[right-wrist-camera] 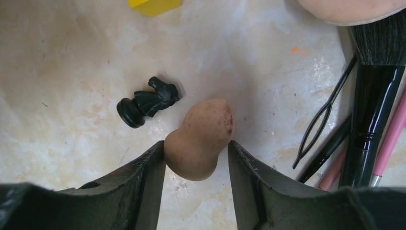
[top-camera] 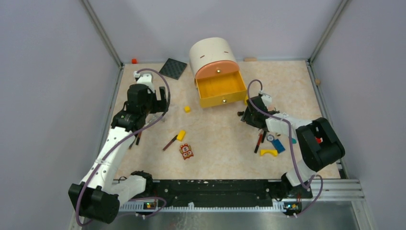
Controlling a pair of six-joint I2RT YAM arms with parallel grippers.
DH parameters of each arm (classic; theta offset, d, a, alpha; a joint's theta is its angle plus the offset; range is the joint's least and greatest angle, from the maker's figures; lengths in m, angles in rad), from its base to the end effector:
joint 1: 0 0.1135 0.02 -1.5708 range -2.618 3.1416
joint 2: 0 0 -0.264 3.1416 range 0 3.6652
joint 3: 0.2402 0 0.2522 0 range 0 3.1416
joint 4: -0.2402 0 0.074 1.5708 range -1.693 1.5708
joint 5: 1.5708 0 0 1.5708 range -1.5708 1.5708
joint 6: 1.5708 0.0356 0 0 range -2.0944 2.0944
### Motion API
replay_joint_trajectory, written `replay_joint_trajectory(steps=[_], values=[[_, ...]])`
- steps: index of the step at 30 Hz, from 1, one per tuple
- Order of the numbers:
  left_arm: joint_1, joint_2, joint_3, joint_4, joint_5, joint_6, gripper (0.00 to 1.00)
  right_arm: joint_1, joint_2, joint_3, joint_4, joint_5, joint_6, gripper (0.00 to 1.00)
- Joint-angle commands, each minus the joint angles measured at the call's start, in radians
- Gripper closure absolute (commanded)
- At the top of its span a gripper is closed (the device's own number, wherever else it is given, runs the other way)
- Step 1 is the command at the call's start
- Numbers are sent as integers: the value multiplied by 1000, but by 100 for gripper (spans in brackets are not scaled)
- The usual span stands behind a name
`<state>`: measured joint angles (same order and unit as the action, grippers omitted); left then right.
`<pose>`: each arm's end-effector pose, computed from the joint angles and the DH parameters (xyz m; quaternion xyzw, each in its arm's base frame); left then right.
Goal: Organize the makeup
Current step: Pick up the makeup tool from the center of the board.
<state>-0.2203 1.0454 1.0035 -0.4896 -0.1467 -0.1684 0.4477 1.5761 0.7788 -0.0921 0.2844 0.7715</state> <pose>0.2246 -0.0450 0.3362 -0.0139 0.8663 -0.0332 0.4982 0.2780 0.1224 0.1601 0.1971 0.9132 0.0799 0.3477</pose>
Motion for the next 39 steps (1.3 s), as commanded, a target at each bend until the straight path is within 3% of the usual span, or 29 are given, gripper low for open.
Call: replay_joint_trajectory(steps=[1,9,19,25,34,39], values=[[6,1,-6,39,1,10,1,-13,9,-10,40,40,15,53],[7,2,-6,38,-4,10,1,-15,-39,-17,18,72,7,64],[7,2,-6,38,-3,12,1,-26,-272,51,-166,207,-68,65],[8,0,-6,37,-7,12,1,-25,-409,149,-154,150,-188,62],[9,-1,-6,37,-2,13,1,-26,-236,423,-165,-166,-347,61],[10,-4,-7,37,-2,12,1,-25,-89,574,-207,-271,-391,53]])
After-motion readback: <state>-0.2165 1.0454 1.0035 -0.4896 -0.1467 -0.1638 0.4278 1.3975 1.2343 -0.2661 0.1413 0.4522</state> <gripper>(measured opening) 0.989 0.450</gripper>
